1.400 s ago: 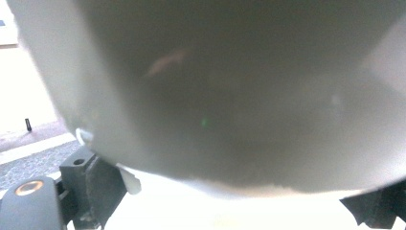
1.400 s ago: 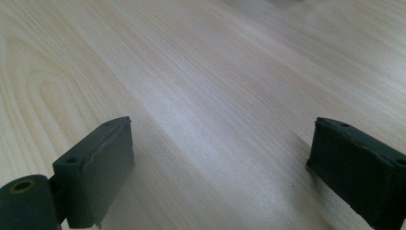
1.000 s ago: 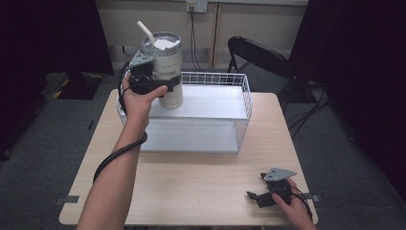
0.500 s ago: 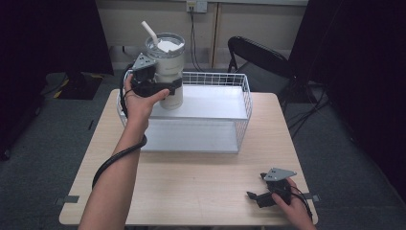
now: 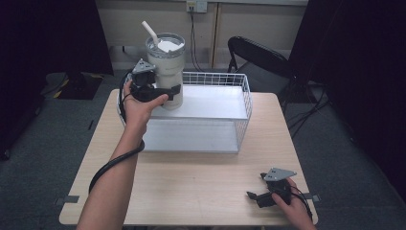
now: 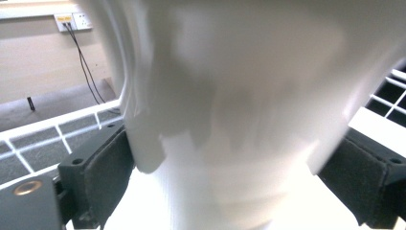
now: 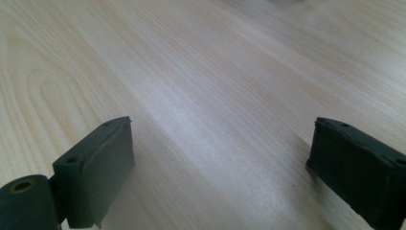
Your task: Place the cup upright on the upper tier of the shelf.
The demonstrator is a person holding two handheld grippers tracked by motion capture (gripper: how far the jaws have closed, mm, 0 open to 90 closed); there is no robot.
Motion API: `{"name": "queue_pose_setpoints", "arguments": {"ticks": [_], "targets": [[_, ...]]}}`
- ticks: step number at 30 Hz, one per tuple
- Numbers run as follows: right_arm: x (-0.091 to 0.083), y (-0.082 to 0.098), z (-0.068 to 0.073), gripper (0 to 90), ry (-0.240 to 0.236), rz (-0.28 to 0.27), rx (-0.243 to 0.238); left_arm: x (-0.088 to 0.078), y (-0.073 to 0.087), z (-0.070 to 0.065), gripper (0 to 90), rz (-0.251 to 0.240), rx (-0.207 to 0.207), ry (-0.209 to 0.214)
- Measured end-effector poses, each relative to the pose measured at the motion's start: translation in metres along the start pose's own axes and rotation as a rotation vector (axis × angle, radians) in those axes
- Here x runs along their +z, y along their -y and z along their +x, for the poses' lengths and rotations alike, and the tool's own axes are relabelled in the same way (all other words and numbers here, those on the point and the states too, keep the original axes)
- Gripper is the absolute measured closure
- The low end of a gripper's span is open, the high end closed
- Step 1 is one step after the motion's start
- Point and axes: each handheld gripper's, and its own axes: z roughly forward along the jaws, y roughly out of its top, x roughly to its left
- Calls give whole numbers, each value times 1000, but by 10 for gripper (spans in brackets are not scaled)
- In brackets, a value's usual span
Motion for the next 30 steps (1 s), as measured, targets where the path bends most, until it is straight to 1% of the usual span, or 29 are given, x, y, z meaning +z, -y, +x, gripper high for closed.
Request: {"name": "queue_pose_setpoints", "arguments": {"ticks": [1, 4, 5, 7, 8, 10, 11, 13, 19, 22, 24, 25, 30], "targets": [[0, 0, 0, 76, 0, -1, -1, -2, 2, 1, 101, 4, -8, 3], [0, 0, 0, 76, 0, 0, 0, -8, 5, 1, 120, 4, -6, 9], [0, 0, 0, 76, 0, -1, -1, -11, 6, 2, 128, 4, -9, 18], [0, 0, 0, 76, 0, 0, 0, -17, 8, 2, 157, 10, -2, 24], [0, 0, 0, 76, 0, -1, -1, -20, 9, 2, 152, 17, 5, 32], [0, 0, 0, 76, 1, 0, 0, -24, 12, 0, 154, 28, 6, 43], [0, 0, 0, 76, 0, -1, -1, -26, 13, -1, 155, 33, 14, 48], [0, 0, 0, 76, 0, 0, 0, -30, 15, -3, 155, 33, 23, 54], [0, 0, 0, 76, 1, 0, 0, -37, 22, -8, 156, 44, 40, 94], [0, 0, 0, 76, 1, -1, 0, -39, 25, -10, 157, 45, 44, 94], [0, 0, 0, 77, 2, -1, 1, -42, 28, -11, 156, 49, 40, 109], [0, 0, 0, 77, 2, 0, 1, -43, 29, -12, 157, 51, 44, 108], [0, 0, 0, 76, 2, 0, 1, -50, 32, -17, 157, 37, 48, 132]]}}
